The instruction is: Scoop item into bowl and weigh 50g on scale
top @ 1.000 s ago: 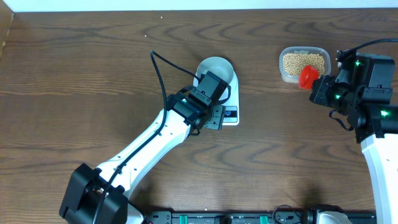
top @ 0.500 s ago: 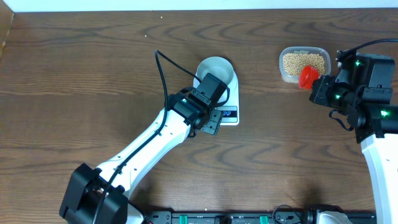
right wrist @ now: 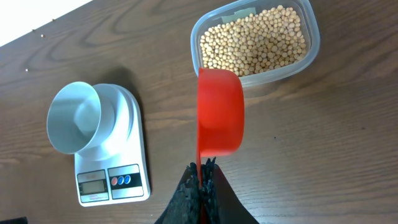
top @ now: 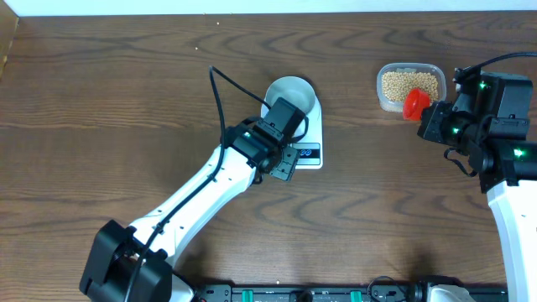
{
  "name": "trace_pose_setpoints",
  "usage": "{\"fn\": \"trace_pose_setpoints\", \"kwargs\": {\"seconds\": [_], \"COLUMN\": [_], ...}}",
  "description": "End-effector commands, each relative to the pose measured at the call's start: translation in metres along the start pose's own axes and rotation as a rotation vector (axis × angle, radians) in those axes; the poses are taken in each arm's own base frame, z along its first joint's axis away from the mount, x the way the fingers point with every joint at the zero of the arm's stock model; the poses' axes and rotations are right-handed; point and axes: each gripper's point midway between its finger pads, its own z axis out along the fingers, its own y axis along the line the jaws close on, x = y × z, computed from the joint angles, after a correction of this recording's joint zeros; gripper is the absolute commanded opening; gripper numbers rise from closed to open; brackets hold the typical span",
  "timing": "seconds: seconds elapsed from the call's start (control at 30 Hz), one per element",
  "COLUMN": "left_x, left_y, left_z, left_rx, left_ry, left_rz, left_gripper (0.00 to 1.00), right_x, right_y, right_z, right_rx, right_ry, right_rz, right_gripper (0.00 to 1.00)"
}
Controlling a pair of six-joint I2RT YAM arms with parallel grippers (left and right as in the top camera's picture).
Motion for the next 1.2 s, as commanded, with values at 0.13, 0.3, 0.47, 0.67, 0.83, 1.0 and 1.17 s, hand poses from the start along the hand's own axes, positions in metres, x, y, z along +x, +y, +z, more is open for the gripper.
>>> {"fn": "trace_pose_setpoints", "kwargs": {"seconds": [0.13,0.3,0.47,0.67,0.83,1.0,1.17], "left_x": [-0.001,-0.002,-0.004,-0.004,0.003,0.008,0.01], "left_y": [0.016,0.015,0.025,0.033,0.034,0.034,0.032], "left_z": [0.001,0.001,0.001,0.005,0.021,0.03,0.031], "left_rx": [0.036,0.071,0.061,0.06,0.061,0.063,0.074], "left_ry": [0.007,0.007,0.004,-0.001,-0.011,-0.018,-0.015], "left_rz": [0.052,0.101,0.117,0.09,0.042,0.023,0.024], "left_gripper": [0.67,0.67,0.69,0.73,0.79,0.79,0.8], "right_x": [-0.005,-0.005,-0.005,-0.008,-0.008,-0.007,-0.007], "right_y": [0.0,0.0,0.0,0.0,0.001,0.0,0.0], "right_z": [-0.003,-0.003,-0.003,-0.003,-0.003,-0.003,-0.003], "right_rx": [0.007,0.007,0.006,0.003,0.003,0.004,0.005], "right_ry": [-0.011,-0.012,-0.013,-0.026,-0.026,-0.021,-0.019], "right_rz": [-0.012,-0.012,-0.008,-0.011,-0.011,-0.01,-0.009], "right_gripper": [0.02,0.03,0.04,0.06,0.08,0.08,0.08]}}
